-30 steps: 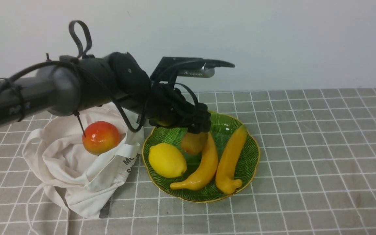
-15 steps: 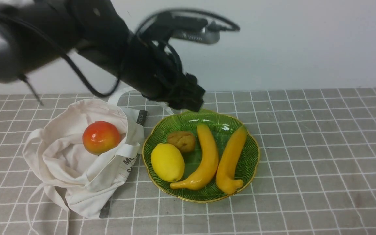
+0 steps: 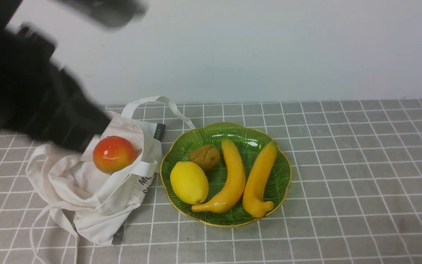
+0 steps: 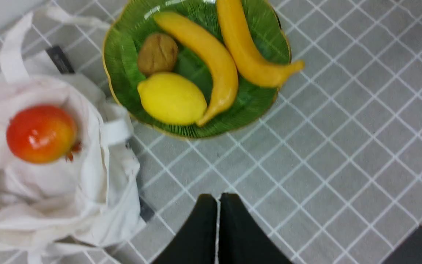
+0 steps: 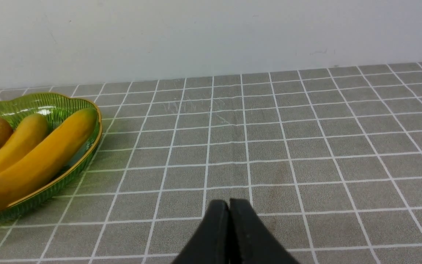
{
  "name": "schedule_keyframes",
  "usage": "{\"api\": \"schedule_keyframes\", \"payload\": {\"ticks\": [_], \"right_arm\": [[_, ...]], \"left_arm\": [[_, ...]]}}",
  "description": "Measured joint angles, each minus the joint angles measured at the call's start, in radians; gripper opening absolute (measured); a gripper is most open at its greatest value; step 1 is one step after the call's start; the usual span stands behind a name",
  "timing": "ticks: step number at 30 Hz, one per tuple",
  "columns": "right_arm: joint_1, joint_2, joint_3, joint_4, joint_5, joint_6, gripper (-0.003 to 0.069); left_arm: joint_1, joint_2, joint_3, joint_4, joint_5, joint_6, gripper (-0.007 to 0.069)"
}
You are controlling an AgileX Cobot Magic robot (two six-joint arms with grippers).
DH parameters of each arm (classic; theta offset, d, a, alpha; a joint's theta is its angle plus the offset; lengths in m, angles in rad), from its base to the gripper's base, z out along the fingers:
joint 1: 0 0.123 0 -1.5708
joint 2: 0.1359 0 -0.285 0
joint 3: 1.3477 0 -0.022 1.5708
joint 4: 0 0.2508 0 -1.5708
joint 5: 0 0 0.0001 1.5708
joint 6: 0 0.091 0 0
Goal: Take the fruit out of the bag on the grey coffee tablecloth and place them on the plate.
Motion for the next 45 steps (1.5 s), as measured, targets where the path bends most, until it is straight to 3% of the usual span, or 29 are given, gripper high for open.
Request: {"api": "schedule_keyframes", "payload": {"ticks": [3, 8, 12, 29, 32, 37, 39, 45], "right_arm": [[0.0, 0.0, 0.0, 0.0, 0.0, 0.0, -0.0014], [0.0, 0.0, 0.0, 0.0, 0.0, 0.0, -0.0014], [0.0, 0.0, 0.0, 0.0, 0.0, 0.0, -0.0014], [0.0, 0.0, 0.0, 0.0, 0.001, 0.0, -0.0014], [0.0, 0.0, 0.0, 0.0, 0.001, 0.0, -0.0014], [0.0, 0.0, 0.0, 0.0, 0.001, 0.0, -0.0014], [0.0, 0.0, 0.0, 0.0, 0.001, 0.0, -0.0014], [0.0, 0.0, 0.0, 0.0, 0.001, 0.0, -0.0014]], "left_arm": [[0.0, -0.112, 0.165, 0.0, -0.088, -0.002, -0.0008], [0.0, -0.3, 0.489, -0.008, -0.395, -0.002, -0.0008], [0.0, -0.352, 0.594, -0.043, -0.529, -0.002, -0.0008], [0.0, -0.364, 0.674, -0.069, -0.521, -0.002, -0.0008], [0.0, -0.391, 0.706, -0.06, -0.565, -0.027, -0.0008], [0.005, -0.551, 0.829, 0.08, -0.73, -0.149, -0.0008], [0.085, -0.71, 0.945, 0.186, -0.808, -0.262, -0.0008], [0.308, -0.947, 1.109, 0.222, -0.829, -0.337, -0.0008]]}}
